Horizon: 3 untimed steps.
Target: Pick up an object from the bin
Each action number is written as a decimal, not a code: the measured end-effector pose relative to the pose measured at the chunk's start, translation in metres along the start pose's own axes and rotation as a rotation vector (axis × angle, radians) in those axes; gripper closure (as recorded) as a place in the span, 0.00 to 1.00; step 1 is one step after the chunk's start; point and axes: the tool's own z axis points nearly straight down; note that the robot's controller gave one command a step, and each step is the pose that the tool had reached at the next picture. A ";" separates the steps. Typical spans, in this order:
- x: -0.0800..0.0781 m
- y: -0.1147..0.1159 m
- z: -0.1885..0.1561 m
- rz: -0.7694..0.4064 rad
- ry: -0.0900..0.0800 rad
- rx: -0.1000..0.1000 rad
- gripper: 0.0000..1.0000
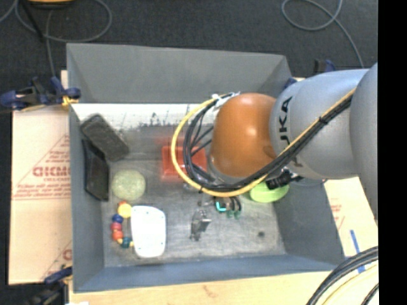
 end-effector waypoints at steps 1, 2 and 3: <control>-0.001 0.000 -0.002 0.000 -0.003 0.000 0.00; -0.015 0.004 0.008 0.005 -0.010 -0.001 0.00; 0.022 0.030 -0.018 -0.012 -0.003 0.001 0.00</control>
Offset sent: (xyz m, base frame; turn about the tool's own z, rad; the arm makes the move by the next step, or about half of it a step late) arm 0.0180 0.0059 -0.0131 0.0128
